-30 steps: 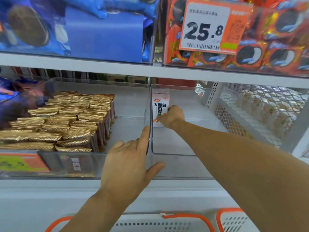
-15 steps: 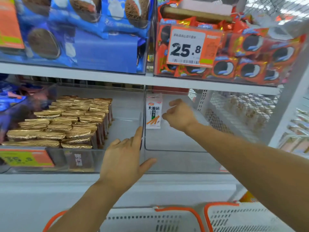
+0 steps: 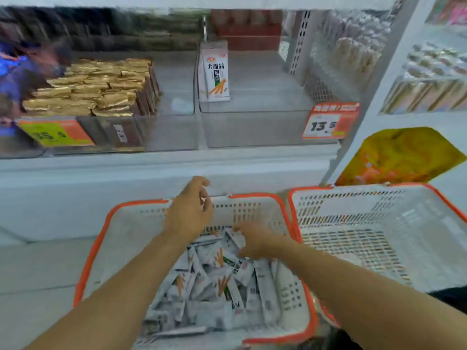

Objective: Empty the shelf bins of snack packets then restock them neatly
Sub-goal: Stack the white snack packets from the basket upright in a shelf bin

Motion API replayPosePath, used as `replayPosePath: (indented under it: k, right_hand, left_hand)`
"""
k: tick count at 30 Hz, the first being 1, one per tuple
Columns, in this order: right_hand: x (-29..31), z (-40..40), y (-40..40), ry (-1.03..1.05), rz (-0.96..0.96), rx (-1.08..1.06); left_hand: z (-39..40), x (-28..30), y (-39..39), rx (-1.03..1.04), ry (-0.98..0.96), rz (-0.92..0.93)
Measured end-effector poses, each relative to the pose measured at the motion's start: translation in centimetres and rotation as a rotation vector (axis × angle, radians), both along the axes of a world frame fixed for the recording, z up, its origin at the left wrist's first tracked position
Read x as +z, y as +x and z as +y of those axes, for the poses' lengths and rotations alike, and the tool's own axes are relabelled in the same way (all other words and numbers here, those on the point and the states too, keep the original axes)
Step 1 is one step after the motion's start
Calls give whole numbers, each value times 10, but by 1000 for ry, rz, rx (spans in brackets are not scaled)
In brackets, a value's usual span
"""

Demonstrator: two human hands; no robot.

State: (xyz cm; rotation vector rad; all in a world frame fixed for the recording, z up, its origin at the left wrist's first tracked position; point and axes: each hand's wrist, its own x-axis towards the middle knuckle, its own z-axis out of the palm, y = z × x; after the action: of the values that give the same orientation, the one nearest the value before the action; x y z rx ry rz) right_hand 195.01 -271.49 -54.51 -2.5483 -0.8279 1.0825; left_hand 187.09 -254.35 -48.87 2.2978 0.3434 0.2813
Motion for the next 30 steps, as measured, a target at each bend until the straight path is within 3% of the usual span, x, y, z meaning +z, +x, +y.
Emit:
replayPosePath:
  k: [3,8,13,16,20,27,30]
  right_hand:
    - [-63,-16,-35,33,15,-163]
    - [-104,-30,-69,101,-15,-306]
    - [-92,-29,-48,151,73,-273]
    - [-93,-30,-49,146,98,-306]
    - [-96,-32,-50,100,68,-262]
    - [-98,-18,-64,-13,-187,-15]
    - [-100,-13,-69,-7,-324,58]
  left_hand:
    - [-5,-78,-29,-207,229,540]
    - [-12,-150,-87,-350,202,801]
    - [-25,-155,-81,-108,177,567]
    - [-28,-141,-69,-6,-110,523]
    - [-18,-128,-66,317,-638,530]
    - [-9,-115,-89,765,-956,406]
    - [-7,-117,-97,850,-1126,388]
